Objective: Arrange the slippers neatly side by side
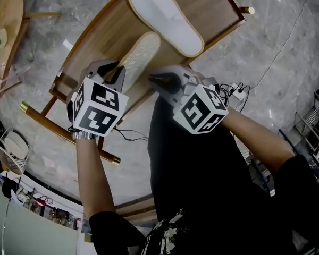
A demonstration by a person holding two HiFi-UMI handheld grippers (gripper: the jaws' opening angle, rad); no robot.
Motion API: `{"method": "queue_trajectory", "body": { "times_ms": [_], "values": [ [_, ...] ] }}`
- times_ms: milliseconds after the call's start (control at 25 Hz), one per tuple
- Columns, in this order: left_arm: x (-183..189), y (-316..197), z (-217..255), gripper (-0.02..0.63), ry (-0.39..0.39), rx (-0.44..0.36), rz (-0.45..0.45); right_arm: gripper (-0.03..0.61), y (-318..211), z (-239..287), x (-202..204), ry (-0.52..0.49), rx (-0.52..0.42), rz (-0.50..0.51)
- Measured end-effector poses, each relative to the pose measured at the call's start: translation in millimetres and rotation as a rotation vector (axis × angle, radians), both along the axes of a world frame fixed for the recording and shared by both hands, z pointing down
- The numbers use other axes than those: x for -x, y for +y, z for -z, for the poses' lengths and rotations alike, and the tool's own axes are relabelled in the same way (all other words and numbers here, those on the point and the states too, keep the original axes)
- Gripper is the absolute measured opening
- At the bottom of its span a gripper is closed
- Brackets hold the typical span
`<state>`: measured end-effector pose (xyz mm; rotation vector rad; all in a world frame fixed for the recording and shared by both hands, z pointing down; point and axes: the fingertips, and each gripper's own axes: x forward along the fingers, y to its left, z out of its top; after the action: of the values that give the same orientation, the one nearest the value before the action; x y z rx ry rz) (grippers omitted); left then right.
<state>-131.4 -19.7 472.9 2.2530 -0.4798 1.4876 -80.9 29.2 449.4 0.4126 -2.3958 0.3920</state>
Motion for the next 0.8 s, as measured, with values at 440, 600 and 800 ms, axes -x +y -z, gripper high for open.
{"method": "queue_trajectory", "body": {
  "times_ms": [440, 600, 800],
  "values": [
    [7, -31, 35, 0.038, -0.202, -0.442, -0.110, 0.015, 8, 5, -11, 0.008, -0.026, -0.024],
    [3, -34, 34, 0.038, -0.231, -0.494, -0.139, 0.015, 4, 10, -6, -0.006, -0.032, -0.041],
    [0, -31, 36, 0.037, -0.223, -0.495, -0.129, 0.014, -1, 10, -5, -0.005, -0.022, -0.058]
  ]
}}
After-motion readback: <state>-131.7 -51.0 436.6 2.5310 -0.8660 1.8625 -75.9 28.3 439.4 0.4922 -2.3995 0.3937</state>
